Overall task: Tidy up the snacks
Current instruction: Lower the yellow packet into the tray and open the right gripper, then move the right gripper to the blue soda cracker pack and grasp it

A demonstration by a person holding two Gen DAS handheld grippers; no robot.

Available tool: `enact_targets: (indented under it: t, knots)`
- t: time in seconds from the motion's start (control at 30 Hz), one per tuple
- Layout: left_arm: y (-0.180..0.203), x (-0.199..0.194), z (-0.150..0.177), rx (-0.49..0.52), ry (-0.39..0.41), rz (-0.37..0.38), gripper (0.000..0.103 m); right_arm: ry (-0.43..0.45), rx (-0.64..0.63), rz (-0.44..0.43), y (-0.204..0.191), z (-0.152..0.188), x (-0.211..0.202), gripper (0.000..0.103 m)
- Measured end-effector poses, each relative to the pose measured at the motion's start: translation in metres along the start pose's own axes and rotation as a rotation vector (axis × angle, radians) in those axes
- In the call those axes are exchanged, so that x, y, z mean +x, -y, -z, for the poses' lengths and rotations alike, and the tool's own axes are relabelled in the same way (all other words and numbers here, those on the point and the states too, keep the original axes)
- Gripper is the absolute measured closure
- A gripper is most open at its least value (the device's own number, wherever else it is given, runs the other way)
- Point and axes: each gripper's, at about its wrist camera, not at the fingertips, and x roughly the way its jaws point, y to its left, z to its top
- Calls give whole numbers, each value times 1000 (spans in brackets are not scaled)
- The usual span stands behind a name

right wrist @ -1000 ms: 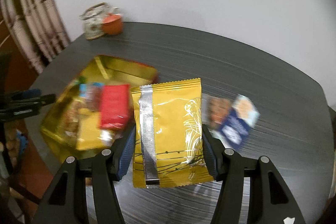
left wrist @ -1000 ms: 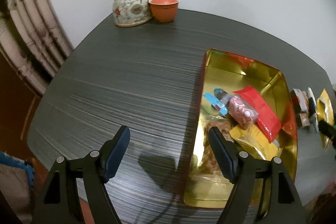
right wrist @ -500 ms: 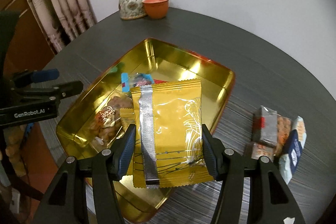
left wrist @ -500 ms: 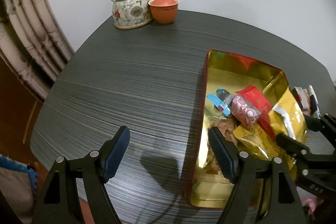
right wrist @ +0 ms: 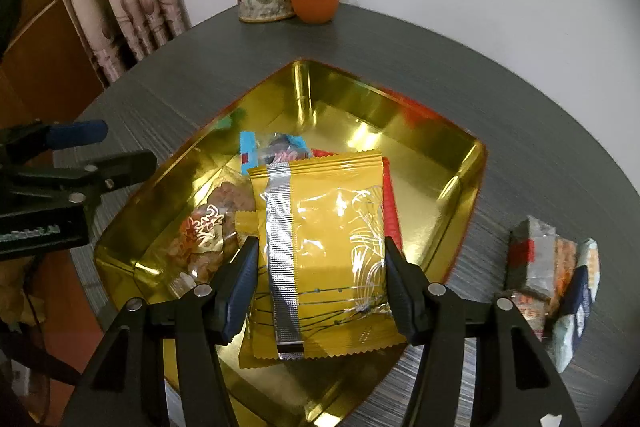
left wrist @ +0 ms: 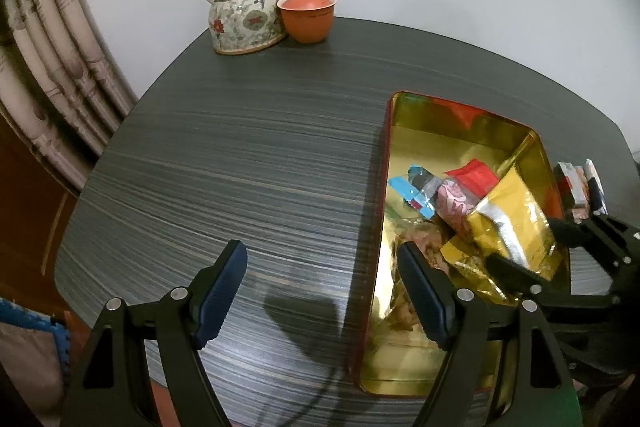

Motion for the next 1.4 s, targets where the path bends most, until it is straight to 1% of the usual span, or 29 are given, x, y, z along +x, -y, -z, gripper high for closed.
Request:
enact_targets:
  t: [0.23, 0.6, 0.73, 0.8, 0.9, 1.0, 1.2, 1.3, 1.4]
  knots:
    - [3, 0, 1, 4, -3, -1, 25, -10, 12, -21, 1, 1, 8, 48]
    - [7, 1, 3, 13, -11, 3, 25, -2, 23, -24, 2, 0, 7, 44]
    - [9, 1, 3, 22, -10, -1, 25, 9, 20, -25, 1, 1, 3, 40]
    - [9, 1, 4, 21, -14, 6, 25, 18, 16, -22, 1, 2, -2, 36]
    - [10, 0, 4, 20, -13, 14, 25, 36, 13, -26, 1, 2, -9, 33]
    - [11, 0, 4, 27, -14, 7, 25, 57, 23, -30, 4, 3, -18, 32]
    - [11, 1, 4, 18, -14, 6, 25, 106, 68, -5, 25, 4, -39, 31]
    - [9, 1, 3, 13, -12, 6, 25, 121, 119, 33, 49, 5, -48, 31]
    - [8, 1, 3, 10, -12, 3, 25, 130, 192, 93, 83, 9, -55, 31]
